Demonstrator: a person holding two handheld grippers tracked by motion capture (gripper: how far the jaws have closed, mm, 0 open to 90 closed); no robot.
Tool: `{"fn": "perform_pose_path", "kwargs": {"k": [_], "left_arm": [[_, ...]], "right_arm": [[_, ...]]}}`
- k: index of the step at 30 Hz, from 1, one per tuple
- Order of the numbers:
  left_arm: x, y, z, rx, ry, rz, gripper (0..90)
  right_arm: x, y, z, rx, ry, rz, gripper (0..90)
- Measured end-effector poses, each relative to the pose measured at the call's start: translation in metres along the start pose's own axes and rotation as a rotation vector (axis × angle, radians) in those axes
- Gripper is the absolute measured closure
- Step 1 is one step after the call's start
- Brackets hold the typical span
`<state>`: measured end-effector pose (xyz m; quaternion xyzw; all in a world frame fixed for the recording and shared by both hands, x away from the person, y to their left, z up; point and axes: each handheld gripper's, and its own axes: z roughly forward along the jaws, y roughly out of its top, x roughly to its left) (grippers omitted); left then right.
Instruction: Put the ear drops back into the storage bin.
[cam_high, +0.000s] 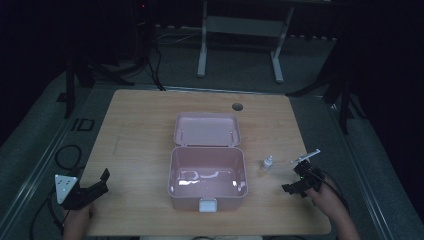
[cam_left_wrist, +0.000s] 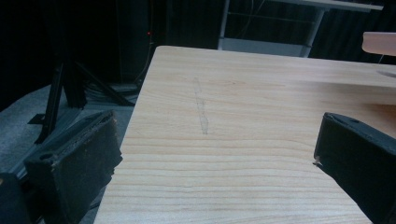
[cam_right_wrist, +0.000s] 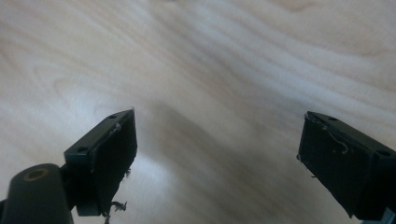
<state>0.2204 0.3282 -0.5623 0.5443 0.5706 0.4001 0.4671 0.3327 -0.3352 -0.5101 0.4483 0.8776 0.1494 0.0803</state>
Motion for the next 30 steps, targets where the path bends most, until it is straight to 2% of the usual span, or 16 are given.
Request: {"fn": "perform_pose_path", "kwargs": {"k": [1,2,10,14,20,24,30], "left_arm": [[0.000,0.000,0.000,0.000,0.000,0.000,0.5],[0.000,0.000,0.000,0.000,0.000,0.000,0.5],[0.000,0.000,0.000,0.000,0.001,-0.001,0.5],[0.000,0.000,0.000,0.001,0.001,-0.002,0.5],[0.000,0.000,0.000,0.001,0.000,-0.002,0.5],[0.000,0.000,0.000,0.001,0.000,-0.002,0.5],[0.000,0.000,0.000,0.001,0.000,-0.002,0.5]], "right_arm": [[0.000,0.000,0.000,0.000,0.000,0.000,11.3],[0.000,0.002,-0.001,0.050,0.019,-0.010,11.3],[0.004,0.008,0.002,0.246,0.039,-0.072,11.3],[0.005,0.011,0.002,0.325,0.050,-0.092,11.5],[0.005,0.015,0.001,0.341,0.046,-0.088,13.2],[0.003,0.020,0.001,0.334,0.072,-0.074,12.5],[0.001,0.032,0.000,0.335,0.087,-0.083,11.3]]}}
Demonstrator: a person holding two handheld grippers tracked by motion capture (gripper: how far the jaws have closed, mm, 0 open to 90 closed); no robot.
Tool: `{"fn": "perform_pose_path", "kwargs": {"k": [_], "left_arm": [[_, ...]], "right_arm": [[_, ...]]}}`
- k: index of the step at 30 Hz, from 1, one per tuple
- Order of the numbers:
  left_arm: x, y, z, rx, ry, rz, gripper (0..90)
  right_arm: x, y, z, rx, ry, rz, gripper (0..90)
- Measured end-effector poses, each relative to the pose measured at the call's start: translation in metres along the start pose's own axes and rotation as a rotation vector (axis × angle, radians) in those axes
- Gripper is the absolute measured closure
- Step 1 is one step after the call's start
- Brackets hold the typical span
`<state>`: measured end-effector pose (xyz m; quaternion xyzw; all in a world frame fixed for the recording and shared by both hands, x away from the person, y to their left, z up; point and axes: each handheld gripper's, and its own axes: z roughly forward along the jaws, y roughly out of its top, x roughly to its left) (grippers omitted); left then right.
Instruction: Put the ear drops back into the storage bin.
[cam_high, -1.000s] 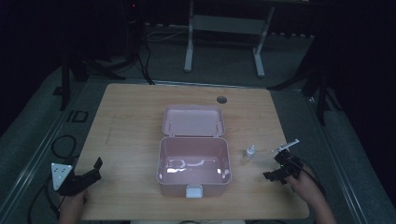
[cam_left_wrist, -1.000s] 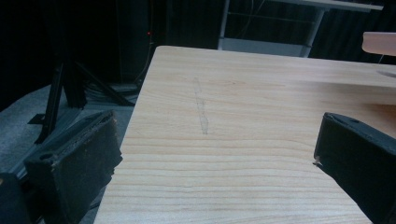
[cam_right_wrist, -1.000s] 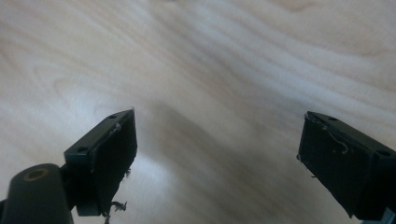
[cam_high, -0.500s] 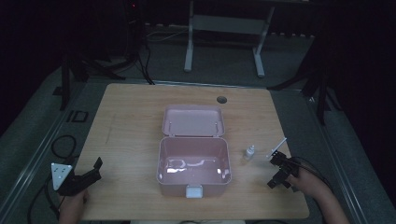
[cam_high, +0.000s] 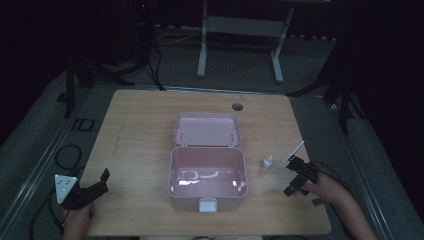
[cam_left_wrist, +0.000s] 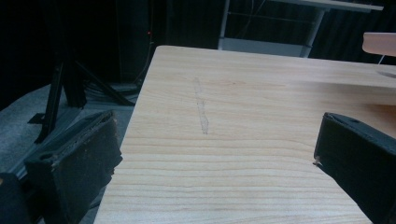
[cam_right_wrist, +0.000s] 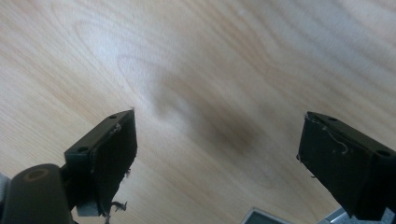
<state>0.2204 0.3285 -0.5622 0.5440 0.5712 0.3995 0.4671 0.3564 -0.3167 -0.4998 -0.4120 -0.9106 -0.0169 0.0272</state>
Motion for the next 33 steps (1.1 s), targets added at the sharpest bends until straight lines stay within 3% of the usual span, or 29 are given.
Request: {"fn": "perform_pose_path", "kwargs": {"k": [8,17,33], "left_arm": [[0.000,0.000,0.000,0.000,-0.001,0.000,0.5],[0.000,0.000,0.000,0.001,-0.001,0.000,0.5],[0.000,0.000,0.000,0.000,-0.005,-0.001,0.5]], "right_arm": [[-0.004,0.017,-0.003,0.005,-0.006,-0.006,11.3],[-0.007,0.040,-0.011,-0.028,-0.005,0.010,12.0],[-0.008,0.084,-0.017,-0.004,-0.006,0.010,15.6]]}}
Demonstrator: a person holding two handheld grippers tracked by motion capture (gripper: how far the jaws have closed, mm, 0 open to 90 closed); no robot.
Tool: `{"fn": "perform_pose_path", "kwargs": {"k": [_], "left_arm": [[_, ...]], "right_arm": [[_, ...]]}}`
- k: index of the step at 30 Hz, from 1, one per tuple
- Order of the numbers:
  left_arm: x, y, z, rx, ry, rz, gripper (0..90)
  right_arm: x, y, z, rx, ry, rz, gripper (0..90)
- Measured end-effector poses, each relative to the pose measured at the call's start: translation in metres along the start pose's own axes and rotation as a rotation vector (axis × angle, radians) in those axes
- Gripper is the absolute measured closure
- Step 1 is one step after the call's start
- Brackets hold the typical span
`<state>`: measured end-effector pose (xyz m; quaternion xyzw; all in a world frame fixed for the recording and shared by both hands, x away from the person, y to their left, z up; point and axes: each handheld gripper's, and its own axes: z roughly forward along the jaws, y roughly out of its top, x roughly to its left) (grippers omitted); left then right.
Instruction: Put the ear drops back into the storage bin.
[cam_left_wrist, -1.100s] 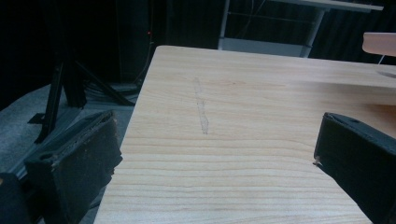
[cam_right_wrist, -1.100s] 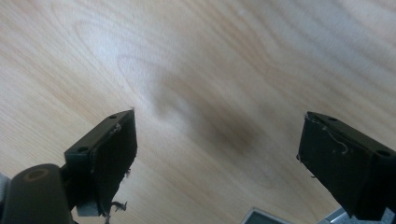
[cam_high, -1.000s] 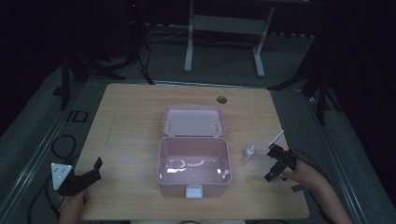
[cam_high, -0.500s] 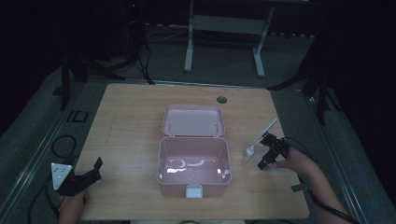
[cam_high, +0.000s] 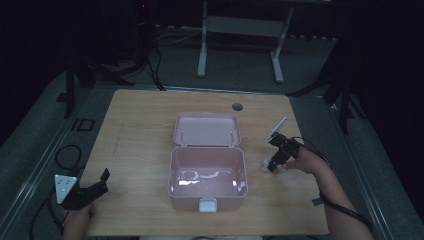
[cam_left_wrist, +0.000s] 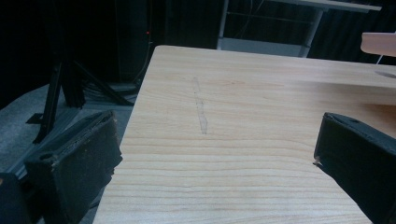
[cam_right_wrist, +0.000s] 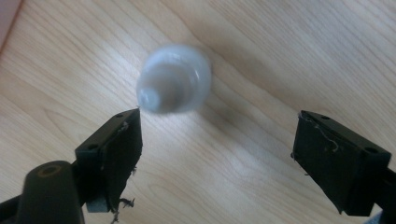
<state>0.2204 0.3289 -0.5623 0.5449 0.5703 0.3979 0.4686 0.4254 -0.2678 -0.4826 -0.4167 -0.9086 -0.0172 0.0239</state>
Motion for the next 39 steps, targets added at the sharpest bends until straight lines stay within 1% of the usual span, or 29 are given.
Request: {"fn": "perform_pose_path", "kwargs": {"k": [3,5,6,8,10,12,13,15,16,18,19,21,23,26,29,33,34,35,36,39], "left_arm": [[0.000,0.000,0.000,0.000,0.000,0.000,0.5],[0.000,0.000,0.000,0.000,0.000,0.001,0.5],[0.000,0.000,0.000,0.000,-0.001,0.001,0.5],[0.000,0.000,0.000,-0.001,-0.001,0.001,0.5],[0.000,0.000,0.000,-0.001,-0.001,0.000,0.5],[0.000,0.000,0.000,-0.001,-0.002,0.001,0.5],[0.000,0.000,0.000,0.000,-0.002,0.001,0.5],[0.000,0.000,0.000,0.000,-0.002,0.000,0.5],[0.000,0.000,0.000,0.001,-0.002,0.001,0.5],[0.000,0.000,0.000,0.000,-0.002,0.000,0.5],[0.000,0.000,0.000,0.000,-0.003,0.001,0.5],[0.000,0.000,0.000,0.000,-0.002,0.000,0.5],[0.000,0.000,0.000,0.000,-0.002,0.001,0.5],[0.000,0.000,0.000,0.000,-0.001,0.001,0.5],[0.000,0.000,0.000,0.000,-0.001,0.001,0.5],[0.000,0.000,0.000,0.001,-0.001,0.001,0.5],[0.000,0.000,0.000,0.001,-0.001,0.001,0.5],[0.000,0.000,0.000,0.000,0.000,0.001,0.5],[0.000,0.000,0.000,0.000,0.000,0.002,0.5],[0.000,0.000,0.000,0.002,0.000,0.002,0.5]], "right_arm": [[0.001,0.007,0.003,0.010,0.020,-0.001,16.1],[0.002,0.009,0.005,0.014,0.022,-0.002,16.1],[0.004,0.013,0.009,0.027,0.022,-0.007,18.2],[0.007,0.017,0.014,0.040,0.029,-0.015,19.6],[0.010,0.020,0.018,0.047,0.034,-0.024,23.5],[0.011,0.023,0.020,0.053,0.039,-0.023,30.4],[0.012,0.024,0.021,0.060,0.042,-0.026,31.6],[0.012,0.025,0.024,0.074,0.038,-0.030,37.5],[0.013,0.026,0.025,0.076,0.043,-0.027,37.8],[0.013,0.027,0.026,0.081,0.044,-0.027,44.8],[0.013,0.028,0.026,0.087,0.041,-0.029,45.9],[0.013,0.029,0.027,0.092,0.037,-0.023,53.3],[0.014,0.029,0.028,0.102,0.042,-0.025,55.6],[0.015,0.030,0.027,0.106,0.022,-0.045,58.9],[0.016,0.030,0.025,0.108,0.015,-0.054,59.3],[0.017,0.027,0.019,0.106,-0.023,-0.106,59.4],[0.017,0.027,0.019,0.106,-0.023,-0.106,59.4],[0.017,0.026,0.019,0.106,-0.027,-0.119,59.4],[0.018,0.023,0.017,0.103,-0.042,-0.166,59.4],[0.020,0.019,0.015,0.105,-0.049,-0.220,59.4]]}}
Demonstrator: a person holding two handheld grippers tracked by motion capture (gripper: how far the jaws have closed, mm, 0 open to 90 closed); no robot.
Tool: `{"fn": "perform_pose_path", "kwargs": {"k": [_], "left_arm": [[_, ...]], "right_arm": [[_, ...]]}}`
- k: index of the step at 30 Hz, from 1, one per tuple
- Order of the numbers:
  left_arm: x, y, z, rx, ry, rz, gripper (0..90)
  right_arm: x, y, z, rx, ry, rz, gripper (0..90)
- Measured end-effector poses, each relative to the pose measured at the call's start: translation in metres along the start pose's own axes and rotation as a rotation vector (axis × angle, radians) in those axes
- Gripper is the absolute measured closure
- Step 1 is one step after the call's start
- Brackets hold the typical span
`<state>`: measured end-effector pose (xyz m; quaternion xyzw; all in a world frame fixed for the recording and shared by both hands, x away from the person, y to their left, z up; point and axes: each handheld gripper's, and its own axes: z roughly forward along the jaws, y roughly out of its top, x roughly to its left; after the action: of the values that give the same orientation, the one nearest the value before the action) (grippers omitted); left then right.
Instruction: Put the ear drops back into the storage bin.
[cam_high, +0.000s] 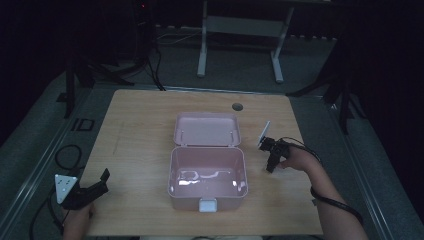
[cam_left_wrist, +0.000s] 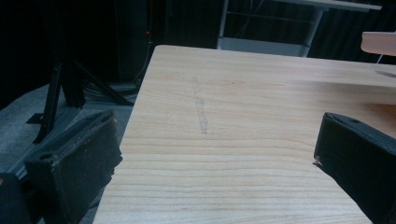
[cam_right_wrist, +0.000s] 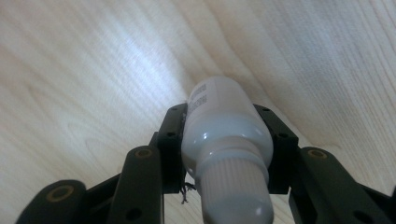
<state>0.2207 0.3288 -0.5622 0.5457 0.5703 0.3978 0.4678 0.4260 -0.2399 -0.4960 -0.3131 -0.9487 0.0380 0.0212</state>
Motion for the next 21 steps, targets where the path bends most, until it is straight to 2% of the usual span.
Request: {"fn": "perform_pose_path", "kwargs": {"k": [6,7,8,10,11,12,15,17,18,19,21], "left_arm": [[0.000,0.000,0.000,0.000,0.000,0.000,0.5],[0.000,0.000,0.000,0.000,0.000,0.000,0.5],[0.000,0.000,0.000,0.000,0.000,-0.001,0.5],[0.000,0.000,0.000,-0.001,0.000,-0.001,0.5],[0.000,0.000,0.000,-0.001,0.000,-0.001,0.5],[0.000,0.000,0.000,0.000,0.000,0.000,0.5],[0.000,0.000,0.000,0.002,0.000,0.000,0.5],[0.000,0.000,0.000,0.001,0.001,-0.001,0.5],[0.000,0.000,0.000,0.000,0.001,-0.001,0.5],[0.000,0.000,0.000,0.000,0.001,-0.001,0.5],[0.000,0.000,0.000,0.001,0.001,0.000,0.4]], "right_arm": [[0.008,-0.007,-0.002,-0.003,-0.007,-0.119,59.5],[0.008,-0.007,-0.002,-0.003,-0.007,-0.119,59.5],[0.013,-0.009,-0.002,-0.001,-0.012,-0.171,59.5],[0.016,-0.012,-0.003,-0.003,-0.019,-0.216,59.5],[0.016,-0.012,-0.003,-0.003,-0.019,-0.216,59.5],[0.022,-0.015,-0.005,-0.008,-0.020,-0.275,59.5],[0.028,-0.020,-0.006,-0.001,-0.018,-0.359,59.5],[0.034,-0.023,-0.006,0.005,-0.030,-0.435,59.5],[0.036,-0.024,-0.006,0.013,-0.007,-0.456,59.5],[0.036,-0.024,-0.006,0.013,-0.007,-0.456,59.5],[0.044,-0.027,-0.006,0.019,-0.017,-0.519,59.5]]}}
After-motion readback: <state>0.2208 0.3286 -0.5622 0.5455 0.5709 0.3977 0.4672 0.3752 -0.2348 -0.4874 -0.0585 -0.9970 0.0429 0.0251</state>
